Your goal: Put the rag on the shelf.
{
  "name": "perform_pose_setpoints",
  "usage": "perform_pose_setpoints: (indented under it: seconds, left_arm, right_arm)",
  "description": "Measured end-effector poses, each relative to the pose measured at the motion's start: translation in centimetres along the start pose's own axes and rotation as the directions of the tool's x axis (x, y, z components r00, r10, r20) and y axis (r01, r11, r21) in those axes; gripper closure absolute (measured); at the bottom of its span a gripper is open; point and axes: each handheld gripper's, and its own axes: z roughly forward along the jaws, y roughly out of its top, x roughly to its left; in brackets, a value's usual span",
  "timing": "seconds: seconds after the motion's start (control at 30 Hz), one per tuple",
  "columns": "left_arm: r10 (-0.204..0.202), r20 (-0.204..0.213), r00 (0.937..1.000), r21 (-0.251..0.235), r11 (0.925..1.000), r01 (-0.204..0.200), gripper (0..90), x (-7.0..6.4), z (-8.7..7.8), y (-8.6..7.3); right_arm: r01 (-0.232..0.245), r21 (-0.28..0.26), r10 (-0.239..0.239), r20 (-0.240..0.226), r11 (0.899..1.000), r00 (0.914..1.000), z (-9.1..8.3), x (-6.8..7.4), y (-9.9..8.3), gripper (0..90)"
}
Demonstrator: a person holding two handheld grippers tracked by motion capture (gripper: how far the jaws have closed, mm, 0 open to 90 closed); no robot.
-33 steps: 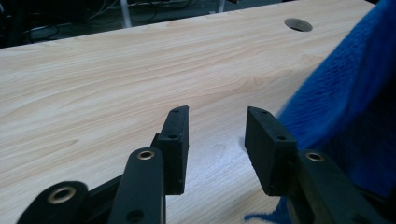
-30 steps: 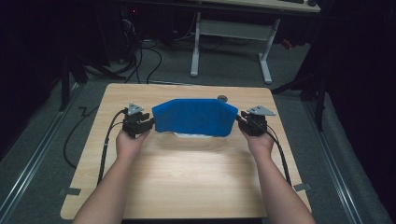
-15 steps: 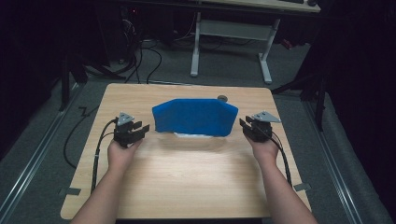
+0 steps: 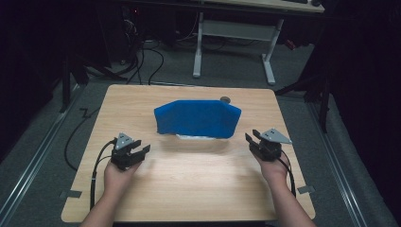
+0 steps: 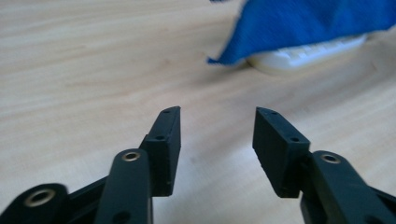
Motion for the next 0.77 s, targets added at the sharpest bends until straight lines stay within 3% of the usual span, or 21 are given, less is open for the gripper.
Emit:
perform_pose_setpoints:
  seconds: [0.17,0.23,0.3,0.4,0.43,0.47,0.5,0.53,0.57,0.63,0.73,0.77]
  left_arm:
    - [0.039,0.004,0.9992,-0.001,0.9992,-0.039,44.9,-2.2,-1.6,-1.9]
    - [0.032,0.013,0.9994,-0.007,0.9995,-0.031,44.6,-2.9,-1.9,-2.4]
    - [0.017,0.055,0.9983,0.017,0.9997,-0.018,44.7,-4.8,-2.1,-3.5]
    - [0.064,0.095,0.9934,0.031,0.9972,-0.068,43.7,-7.7,-2.2,-3.5]
    - [0.075,0.108,0.9914,0.027,0.9966,-0.078,43.6,-8.5,-2.2,-3.5]
    - [0.075,0.108,0.9914,0.027,0.9966,-0.078,43.4,-8.5,-2.2,-3.5]
    - [0.13,0.137,0.982,0.028,0.9905,-0.135,43.3,-10.2,-2.2,-3.3]
    - [0.13,0.137,0.982,0.028,0.9905,-0.135,43.1,-10.2,-2.2,-3.3]
    - [0.198,0.139,0.9704,0.029,0.9786,-0.203,42.9,-11.4,-2.1,-3.2]
    - [0.238,0.128,0.9627,0.041,0.9686,-0.245,43.0,-11.7,-1.8,-3.3]
    - [0.212,0.134,0.9681,0.061,0.9732,-0.222,43.3,-11.3,-1.5,-3.4]
    - [0.169,0.141,0.9756,0.063,0.9819,-0.179,43.3,-11.1,-1.4,-3.5]
  right_arm:
    - [0.016,0.0,-0.016,-0.01,1.0,0.9998,-2.4,1.6,-1.5,51.4]
    - [0.018,-0.003,-0.018,-0.012,1.0,0.9998,-2.6,1.8,-1.7,50.7]
    - [0.009,0.005,-0.009,-0.043,1.0,0.999,-3.4,2.9,-2.6,48.0]
    - [-0.012,0.03,0.015,-0.102,0.999,0.9947,-4.0,4.8,-4.1,46.1]
    - [0.002,0.047,0.004,-0.127,0.999,0.9919,-4.2,5.7,-4.5,44.9]
    - [0.002,0.047,0.004,-0.127,0.999,0.9919,-4.2,5.7,-4.5,44.9]
    - [0.03,0.056,-0.022,-0.15,0.998,0.9885,-4.5,7.1,-5.0,44.2]
    - [0.03,0.056,-0.022,-0.15,0.998,0.9885,-4.5,7.1,-5.0,44.2]
    - [0.062,0.066,-0.049,-0.178,0.996,0.9828,-4.5,8.2,-5.3,44.1]
    - [0.091,0.063,-0.079,-0.18,0.994,0.9805,-4.3,8.6,-5.2,43.9]
    - [0.088,0.066,-0.075,-0.181,0.994,0.9806,-4.1,8.7,-5.2,43.7]
    - [0.082,0.067,-0.069,-0.179,0.994,0.9814,-4.0,8.6,-5.2,43.6]
